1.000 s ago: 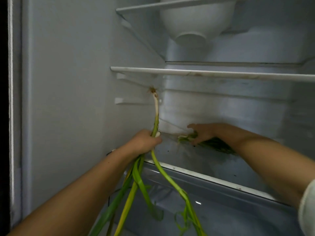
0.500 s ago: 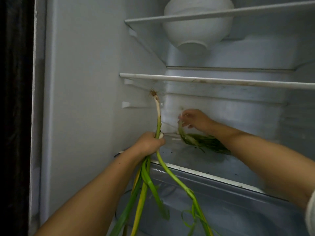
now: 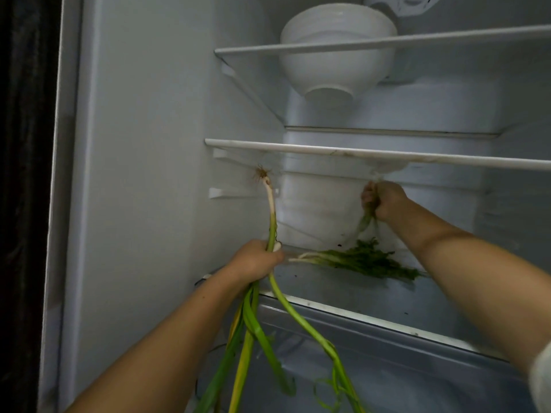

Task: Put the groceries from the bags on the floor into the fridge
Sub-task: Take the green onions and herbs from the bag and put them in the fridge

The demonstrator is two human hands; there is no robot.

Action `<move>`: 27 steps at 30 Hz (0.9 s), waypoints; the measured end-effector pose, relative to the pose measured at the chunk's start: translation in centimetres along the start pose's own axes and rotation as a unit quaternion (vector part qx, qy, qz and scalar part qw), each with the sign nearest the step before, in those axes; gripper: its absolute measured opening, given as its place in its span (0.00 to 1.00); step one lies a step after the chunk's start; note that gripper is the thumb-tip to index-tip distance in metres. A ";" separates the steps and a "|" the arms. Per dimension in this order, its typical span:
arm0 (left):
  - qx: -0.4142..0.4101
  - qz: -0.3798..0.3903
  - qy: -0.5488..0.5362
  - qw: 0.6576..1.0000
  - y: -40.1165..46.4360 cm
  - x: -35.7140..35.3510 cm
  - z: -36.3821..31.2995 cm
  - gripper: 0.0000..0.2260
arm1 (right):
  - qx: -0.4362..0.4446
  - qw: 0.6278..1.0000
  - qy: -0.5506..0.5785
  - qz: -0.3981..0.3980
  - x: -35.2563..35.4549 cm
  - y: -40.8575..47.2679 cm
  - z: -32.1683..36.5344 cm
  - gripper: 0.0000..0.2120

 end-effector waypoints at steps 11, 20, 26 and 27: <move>-0.002 0.006 0.007 1.000 0.2 0.0 -0.1 0.17 | 0.170 0.479 -0.791 0.341 -1.9 -3.8 -9.1 0.20; -0.015 0.002 0.011 1.000 0.7 -0.3 0.3 0.17 | 0.085 0.436 -0.858 0.256 0.4 -0.2 -12.1 0.29; -0.004 -0.016 -0.018 1.000 1.3 -0.1 1.0 0.16 | 0.054 0.485 -0.856 0.173 -1.3 1.5 -11.6 0.39; -0.006 -0.017 -0.024 1.000 1.2 0.0 0.8 0.16 | 0.064 0.511 -0.839 0.176 -2.2 0.3 -10.8 0.40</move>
Point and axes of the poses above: each hand's wrist, its own y-axis towards the middle knuckle, its own x-axis out of the back of the hand, z = x × y, the point moved 4 cm from there along y, towards the middle knuckle, and after that the axes turned 1 degree about -y, right-handed, at the moved point
